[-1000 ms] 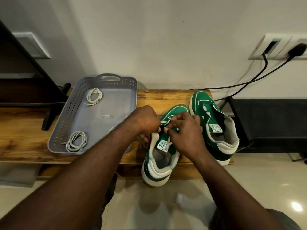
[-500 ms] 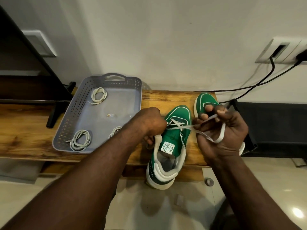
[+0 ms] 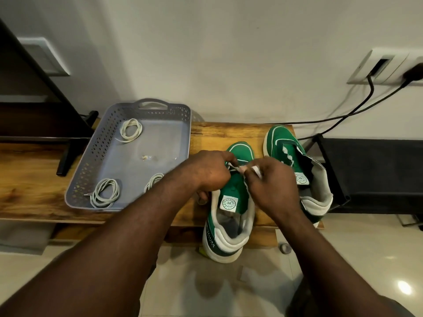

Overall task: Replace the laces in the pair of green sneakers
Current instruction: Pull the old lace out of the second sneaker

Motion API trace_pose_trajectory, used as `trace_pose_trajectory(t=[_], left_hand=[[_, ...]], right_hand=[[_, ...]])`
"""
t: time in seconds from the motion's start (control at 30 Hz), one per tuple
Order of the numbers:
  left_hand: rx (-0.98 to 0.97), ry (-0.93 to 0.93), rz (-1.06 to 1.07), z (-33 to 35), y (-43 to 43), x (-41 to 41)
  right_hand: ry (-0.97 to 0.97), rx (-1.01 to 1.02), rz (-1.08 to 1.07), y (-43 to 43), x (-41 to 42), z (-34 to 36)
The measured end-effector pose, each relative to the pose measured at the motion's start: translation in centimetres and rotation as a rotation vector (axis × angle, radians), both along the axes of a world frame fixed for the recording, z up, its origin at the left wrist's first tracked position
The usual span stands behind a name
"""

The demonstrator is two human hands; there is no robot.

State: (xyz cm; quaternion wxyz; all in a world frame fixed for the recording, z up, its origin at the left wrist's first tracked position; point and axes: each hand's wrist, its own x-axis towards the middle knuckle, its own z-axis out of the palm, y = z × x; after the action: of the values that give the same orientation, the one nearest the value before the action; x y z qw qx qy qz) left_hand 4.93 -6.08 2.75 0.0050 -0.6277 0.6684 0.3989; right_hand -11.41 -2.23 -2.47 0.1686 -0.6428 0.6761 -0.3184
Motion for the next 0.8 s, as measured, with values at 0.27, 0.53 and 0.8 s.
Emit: trace_pose_trajectory(t=[0.27,0.53,0.8], left_hand=[[-0.095,-0.197,-0.236,-1.9,-0.2,-0.5],[-0.08,-0.194,-0.214,-1.8,0.1,-0.8],[-0.021,-0.155,-0.177,-1.5,0.5,-1.4]], right_hand=[[0.152,-0.149,0.006,1.1,-0.7,1.0],[0.218,0.144,0.114,2.4,0.7,0.0],[0.045,0.141,-0.143,1.2,-0.1,-0.8]])
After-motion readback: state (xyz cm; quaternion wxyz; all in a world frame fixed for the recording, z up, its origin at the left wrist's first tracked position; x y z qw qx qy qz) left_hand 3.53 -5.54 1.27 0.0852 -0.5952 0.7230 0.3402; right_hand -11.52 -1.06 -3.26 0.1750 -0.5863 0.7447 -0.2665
